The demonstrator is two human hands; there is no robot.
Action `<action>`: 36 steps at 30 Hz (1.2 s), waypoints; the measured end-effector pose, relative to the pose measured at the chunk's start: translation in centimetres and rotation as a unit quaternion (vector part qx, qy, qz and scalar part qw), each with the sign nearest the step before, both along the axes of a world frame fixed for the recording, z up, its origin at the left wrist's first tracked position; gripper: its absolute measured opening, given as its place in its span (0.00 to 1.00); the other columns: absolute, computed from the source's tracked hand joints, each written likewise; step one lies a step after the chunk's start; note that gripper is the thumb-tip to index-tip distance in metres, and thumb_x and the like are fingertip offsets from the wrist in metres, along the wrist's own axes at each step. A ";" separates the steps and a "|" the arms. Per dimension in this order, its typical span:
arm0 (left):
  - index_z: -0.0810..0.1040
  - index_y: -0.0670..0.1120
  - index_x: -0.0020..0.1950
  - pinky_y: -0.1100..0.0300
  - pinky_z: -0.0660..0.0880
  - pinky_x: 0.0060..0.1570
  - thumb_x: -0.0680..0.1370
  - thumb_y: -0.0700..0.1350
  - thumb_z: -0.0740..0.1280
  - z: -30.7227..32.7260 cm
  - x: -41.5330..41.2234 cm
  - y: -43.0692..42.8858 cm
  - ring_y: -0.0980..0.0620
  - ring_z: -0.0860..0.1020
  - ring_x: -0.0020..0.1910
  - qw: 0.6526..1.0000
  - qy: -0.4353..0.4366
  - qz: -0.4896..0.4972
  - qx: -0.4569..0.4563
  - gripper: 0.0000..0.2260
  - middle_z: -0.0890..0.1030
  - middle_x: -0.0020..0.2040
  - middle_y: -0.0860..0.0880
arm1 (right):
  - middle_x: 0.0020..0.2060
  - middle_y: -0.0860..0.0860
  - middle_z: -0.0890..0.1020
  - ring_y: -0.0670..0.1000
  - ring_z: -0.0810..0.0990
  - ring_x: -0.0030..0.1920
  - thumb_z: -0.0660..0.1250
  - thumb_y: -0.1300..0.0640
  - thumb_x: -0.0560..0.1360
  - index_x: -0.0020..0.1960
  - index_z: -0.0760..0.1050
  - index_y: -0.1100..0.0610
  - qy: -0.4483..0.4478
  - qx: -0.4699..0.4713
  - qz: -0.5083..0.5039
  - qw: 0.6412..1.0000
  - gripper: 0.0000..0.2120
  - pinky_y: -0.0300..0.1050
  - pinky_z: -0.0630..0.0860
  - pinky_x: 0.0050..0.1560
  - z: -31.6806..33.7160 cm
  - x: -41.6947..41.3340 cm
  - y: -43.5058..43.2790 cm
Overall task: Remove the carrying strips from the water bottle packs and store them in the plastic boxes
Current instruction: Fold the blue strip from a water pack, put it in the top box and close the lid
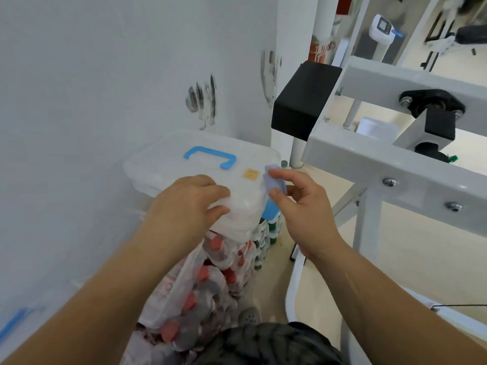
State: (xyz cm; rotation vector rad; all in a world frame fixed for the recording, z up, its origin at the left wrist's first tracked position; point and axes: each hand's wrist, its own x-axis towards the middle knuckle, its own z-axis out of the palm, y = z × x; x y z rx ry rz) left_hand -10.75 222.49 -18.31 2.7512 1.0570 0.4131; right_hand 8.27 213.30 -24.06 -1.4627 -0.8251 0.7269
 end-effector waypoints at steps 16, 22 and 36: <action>0.85 0.51 0.49 0.48 0.79 0.32 0.73 0.52 0.73 4.4 -0.2 -5.7 0.44 0.80 0.44 0.990 -0.015 0.055 0.130 0.08 0.82 0.44 0.51 | 0.60 0.47 0.83 0.50 0.84 0.55 0.70 0.63 0.78 0.58 0.83 0.44 0.053 0.057 0.070 0.995 0.16 0.50 0.82 0.58 3.4 1.0 -1.2; 0.85 0.51 0.45 0.49 0.78 0.30 0.72 0.52 0.76 4.8 -2.0 -9.8 0.45 0.80 0.43 0.981 0.036 0.151 0.114 0.06 0.82 0.41 0.52 | 0.62 0.42 0.82 0.49 0.85 0.54 0.70 0.66 0.77 0.57 0.83 0.46 0.059 0.039 0.169 0.983 0.16 0.49 0.82 0.57 3.6 -1.1 -1.0; 0.82 0.53 0.51 0.53 0.76 0.47 0.76 0.60 0.67 1.8 -9.5 -12.2 0.50 0.77 0.50 0.930 0.145 0.336 -0.025 0.13 0.78 0.47 0.54 | 0.57 0.42 0.77 0.40 0.77 0.56 0.69 0.59 0.78 0.58 0.80 0.42 -0.115 0.001 0.357 0.927 0.14 0.33 0.75 0.55 0.5 -10.7 0.4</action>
